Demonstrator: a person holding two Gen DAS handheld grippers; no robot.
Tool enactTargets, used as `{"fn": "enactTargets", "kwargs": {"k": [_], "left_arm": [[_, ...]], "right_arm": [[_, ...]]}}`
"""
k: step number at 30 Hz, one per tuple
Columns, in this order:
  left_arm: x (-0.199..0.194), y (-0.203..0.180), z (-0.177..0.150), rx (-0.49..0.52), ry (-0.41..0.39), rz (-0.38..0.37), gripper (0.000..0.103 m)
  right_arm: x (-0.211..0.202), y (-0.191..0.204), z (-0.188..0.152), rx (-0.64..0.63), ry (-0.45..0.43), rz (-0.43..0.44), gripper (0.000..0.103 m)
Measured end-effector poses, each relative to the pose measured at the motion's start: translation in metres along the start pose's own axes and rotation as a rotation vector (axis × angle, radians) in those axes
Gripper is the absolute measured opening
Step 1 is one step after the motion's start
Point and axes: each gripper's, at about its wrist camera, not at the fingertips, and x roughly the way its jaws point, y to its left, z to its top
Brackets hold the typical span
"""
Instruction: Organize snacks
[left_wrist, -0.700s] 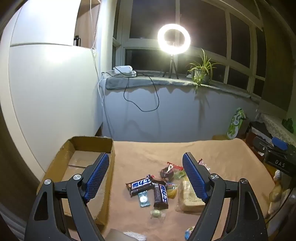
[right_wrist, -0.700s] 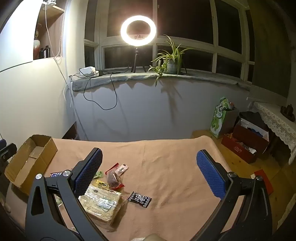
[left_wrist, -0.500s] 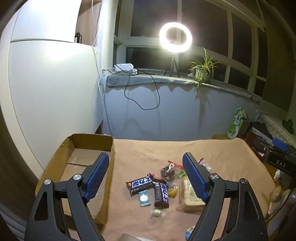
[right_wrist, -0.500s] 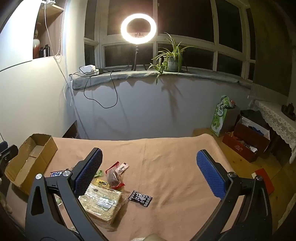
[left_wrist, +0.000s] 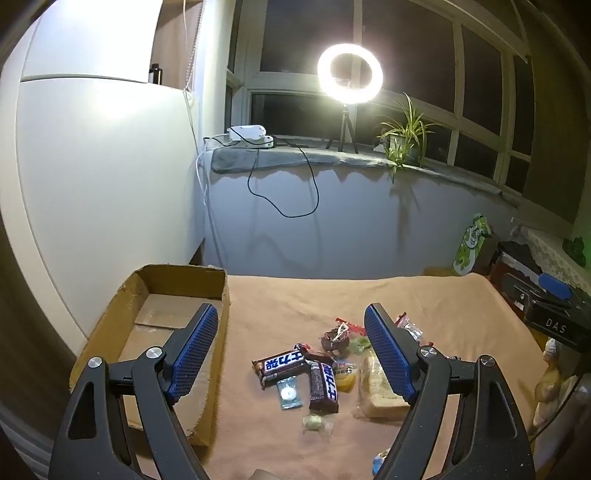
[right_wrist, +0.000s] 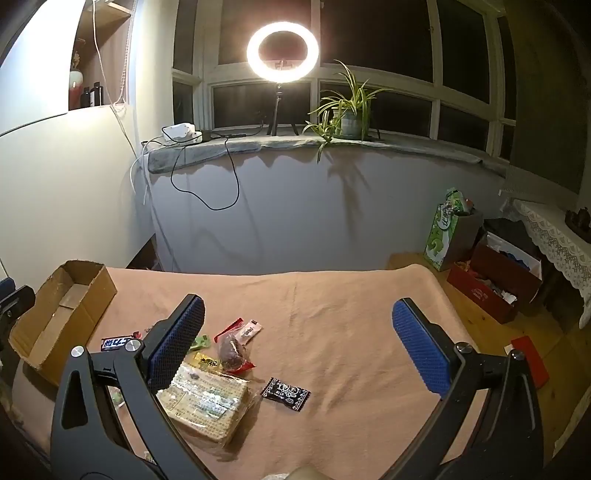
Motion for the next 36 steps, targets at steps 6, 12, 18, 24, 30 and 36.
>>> {"fn": "enactTargets", "kwargs": {"k": [6, 12, 18, 24, 30, 36], "left_arm": [[-0.0003, -0.0008, -0.0006, 0.000, 0.000, -0.001, 0.082], [-0.0005, -0.0004, -0.0002, 0.000, -0.001, -0.002, 0.082], [-0.0012, -0.0008, -0.0010, -0.002, -0.006, -0.003, 0.082], [-0.0009, -0.0002, -0.0001, -0.001, -0.002, -0.007, 0.082], [-0.0001, -0.0010, 0.0001, 0.001, -0.001, -0.008, 0.082], [-0.0003, -0.0038, -0.0029, 0.003, 0.001, -0.011, 0.082]], "right_arm": [[0.0002, 0.0001, 0.0010, -0.002, 0.002, 0.001, 0.103], [-0.0006, 0.0039, -0.0006, -0.008, 0.003, 0.004, 0.103], [0.0003, 0.0079, 0.0009, -0.017, 0.005, 0.007, 0.103], [0.0000, 0.0076, 0.0027, -0.017, 0.006, 0.007, 0.103], [0.0000, 0.0073, 0.0024, -0.018, 0.007, 0.009, 0.103], [0.0005, 0.0076, 0.0014, -0.018, 0.007, 0.009, 0.103]]}}
